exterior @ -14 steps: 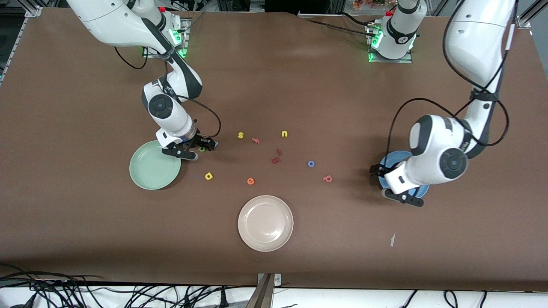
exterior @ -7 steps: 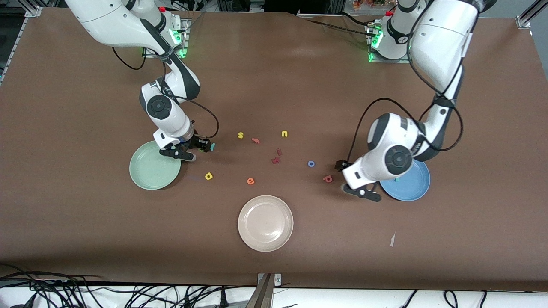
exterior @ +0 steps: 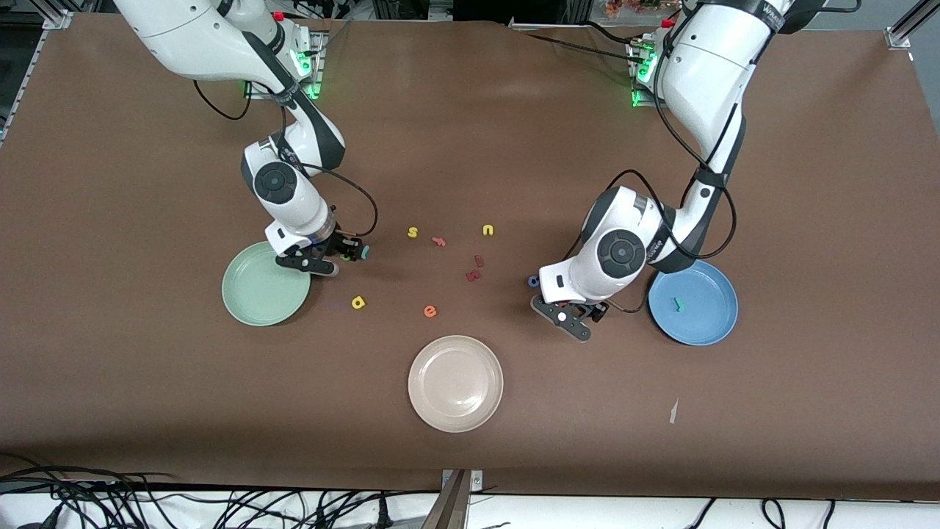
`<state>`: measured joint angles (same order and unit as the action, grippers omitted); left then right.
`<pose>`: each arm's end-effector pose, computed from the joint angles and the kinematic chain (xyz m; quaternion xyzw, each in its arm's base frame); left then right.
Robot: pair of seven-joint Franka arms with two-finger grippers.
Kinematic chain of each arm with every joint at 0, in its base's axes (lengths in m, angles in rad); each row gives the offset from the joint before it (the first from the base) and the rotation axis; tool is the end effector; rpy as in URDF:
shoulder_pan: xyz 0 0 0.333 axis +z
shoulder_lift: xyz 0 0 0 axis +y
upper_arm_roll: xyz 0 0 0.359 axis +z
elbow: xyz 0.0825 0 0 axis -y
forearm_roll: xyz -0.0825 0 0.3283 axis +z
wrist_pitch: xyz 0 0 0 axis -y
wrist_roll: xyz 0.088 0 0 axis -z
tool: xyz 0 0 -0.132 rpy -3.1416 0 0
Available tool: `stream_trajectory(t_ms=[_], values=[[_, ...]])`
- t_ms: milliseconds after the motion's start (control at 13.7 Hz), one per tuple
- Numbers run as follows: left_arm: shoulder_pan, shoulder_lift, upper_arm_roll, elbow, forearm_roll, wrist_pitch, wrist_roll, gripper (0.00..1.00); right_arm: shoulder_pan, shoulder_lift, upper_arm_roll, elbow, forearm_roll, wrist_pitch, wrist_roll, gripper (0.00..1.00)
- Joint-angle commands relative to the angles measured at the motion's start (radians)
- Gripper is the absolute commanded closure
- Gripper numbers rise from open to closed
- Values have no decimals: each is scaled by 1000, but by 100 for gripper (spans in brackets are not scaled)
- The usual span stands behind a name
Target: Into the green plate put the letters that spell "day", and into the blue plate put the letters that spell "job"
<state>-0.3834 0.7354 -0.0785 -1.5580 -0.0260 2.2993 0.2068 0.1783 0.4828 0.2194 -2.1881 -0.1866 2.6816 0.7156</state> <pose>0.6232 -0.3002 0.2584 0.9500 -0.3101 -0.0008 0.0362 0.5091 0.2144 0.2326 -0.9959 0.0885 -0.0081 0.0145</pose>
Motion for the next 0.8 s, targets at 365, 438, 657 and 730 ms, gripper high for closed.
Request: stream_trajectory(t_ms=[365,438,657,730], values=[[-14,21,11,-86,41,167,91,0,21,14,-11,-2,-17,15,38,42],[-14,19,11,-100,41,176,91,0,21,14,-11,-2,-17,15,36,44],[-20,19,12,-111,46,181,91,1,21,14,-20,-2,-28,17,33,52],[-25,21,13,-112,46,181,91,3,21,16,-23,-2,-31,17,33,56]])
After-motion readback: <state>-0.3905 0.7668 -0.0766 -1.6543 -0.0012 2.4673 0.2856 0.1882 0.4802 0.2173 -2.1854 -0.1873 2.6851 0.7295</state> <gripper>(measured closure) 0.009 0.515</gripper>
